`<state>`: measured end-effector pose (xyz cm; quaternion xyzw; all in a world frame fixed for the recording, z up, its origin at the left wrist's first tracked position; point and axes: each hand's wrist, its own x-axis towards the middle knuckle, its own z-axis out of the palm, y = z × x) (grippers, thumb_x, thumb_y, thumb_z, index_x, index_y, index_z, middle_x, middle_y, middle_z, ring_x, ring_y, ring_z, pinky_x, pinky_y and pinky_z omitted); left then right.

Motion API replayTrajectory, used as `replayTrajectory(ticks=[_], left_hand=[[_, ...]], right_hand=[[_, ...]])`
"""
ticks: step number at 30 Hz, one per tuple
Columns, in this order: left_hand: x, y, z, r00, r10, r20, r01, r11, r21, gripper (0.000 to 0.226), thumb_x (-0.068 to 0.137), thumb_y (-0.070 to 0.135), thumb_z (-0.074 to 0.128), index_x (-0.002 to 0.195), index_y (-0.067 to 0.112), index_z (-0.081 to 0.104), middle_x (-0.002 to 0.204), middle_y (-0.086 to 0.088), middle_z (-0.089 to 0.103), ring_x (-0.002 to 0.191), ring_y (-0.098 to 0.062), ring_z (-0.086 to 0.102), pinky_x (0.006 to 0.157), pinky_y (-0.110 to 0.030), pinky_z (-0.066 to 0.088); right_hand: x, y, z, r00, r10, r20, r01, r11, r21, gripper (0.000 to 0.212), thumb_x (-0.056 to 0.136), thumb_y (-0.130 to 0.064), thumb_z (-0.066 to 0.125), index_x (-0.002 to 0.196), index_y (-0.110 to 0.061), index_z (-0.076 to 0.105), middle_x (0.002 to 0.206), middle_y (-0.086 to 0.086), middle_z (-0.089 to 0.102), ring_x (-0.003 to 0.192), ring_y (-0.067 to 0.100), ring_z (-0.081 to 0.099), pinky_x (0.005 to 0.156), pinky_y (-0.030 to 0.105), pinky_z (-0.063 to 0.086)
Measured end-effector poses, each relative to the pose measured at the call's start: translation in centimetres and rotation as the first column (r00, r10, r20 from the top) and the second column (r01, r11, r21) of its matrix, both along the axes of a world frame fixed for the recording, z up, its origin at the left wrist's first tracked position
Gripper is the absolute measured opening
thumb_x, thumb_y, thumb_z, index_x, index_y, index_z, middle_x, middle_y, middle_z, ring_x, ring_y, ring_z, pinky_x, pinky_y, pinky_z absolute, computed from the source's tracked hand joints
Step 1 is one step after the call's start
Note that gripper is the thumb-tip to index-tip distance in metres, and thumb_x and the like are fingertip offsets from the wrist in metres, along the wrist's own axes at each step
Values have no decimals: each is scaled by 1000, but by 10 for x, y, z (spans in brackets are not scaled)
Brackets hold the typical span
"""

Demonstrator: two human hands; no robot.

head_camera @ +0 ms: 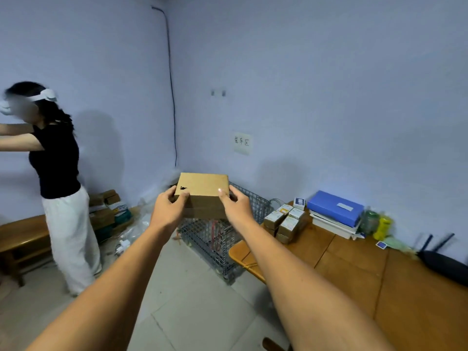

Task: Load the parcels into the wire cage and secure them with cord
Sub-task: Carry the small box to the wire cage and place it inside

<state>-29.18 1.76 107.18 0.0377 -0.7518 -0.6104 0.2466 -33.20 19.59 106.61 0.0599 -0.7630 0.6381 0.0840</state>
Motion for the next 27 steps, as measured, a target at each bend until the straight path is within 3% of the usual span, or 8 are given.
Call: replayTrajectory(ticks=[2,6,10,15,19,23,27], left_hand=[[-6,12,3,1000,-14,-10,14,1000,10,18,102,30,58,120,34,58,96,25,58,85,7,54,67,-17,42],[-10,29,9,999,-25,-20,26,1000,15,24,102,29,58,126,27,60,95,26,57,82,9,54,63,-13,42],[-13,36,15,998,-40,-43,42,999,27,17,103,26,58,119,30,59,93,26,58,79,10,55,60,-11,44],[-25,29,22,997,-55,-46,56,998,11,12,103,23,56,114,30,58,95,22,58,72,19,58,48,-1,41],[-49,18,26,997,-49,-55,50,999,16,12,103,25,57,112,33,58,94,25,58,79,10,55,51,-5,43],[-83,3,28,997,-48,-62,50,998,25,13,102,27,58,113,33,58,96,25,57,84,7,52,63,-21,46],[-119,-17,32,997,-62,-39,63,998,29,11,101,29,59,111,32,60,96,23,58,84,4,54,55,-18,45]], right_hand=[[-4,13,5,1000,-8,-10,8,1000,18,51,96,-50,60,143,-30,55,100,-26,60,86,-5,58,66,17,48],[-13,32,8,1000,-5,-11,6,999,33,56,96,-53,59,146,-30,51,129,-6,63,103,14,63,87,34,57],[-20,37,9,999,-7,-43,8,1000,27,55,96,-53,59,146,-29,52,117,-12,61,88,-2,57,65,18,46],[-34,30,14,999,4,-37,-4,1000,9,56,94,-55,61,144,-30,54,113,-14,63,91,2,59,73,25,52],[-59,19,18,999,-2,-32,2,1000,7,57,94,-56,61,144,-29,54,120,-11,62,102,12,63,82,30,54],[-88,6,25,999,-12,-41,12,1000,-5,55,95,-53,62,143,-28,55,115,-10,63,90,-1,60,65,18,48],[-120,-11,29,999,-34,0,34,999,1,57,95,-54,61,144,-29,54,103,-16,62,85,2,60,58,19,50]])
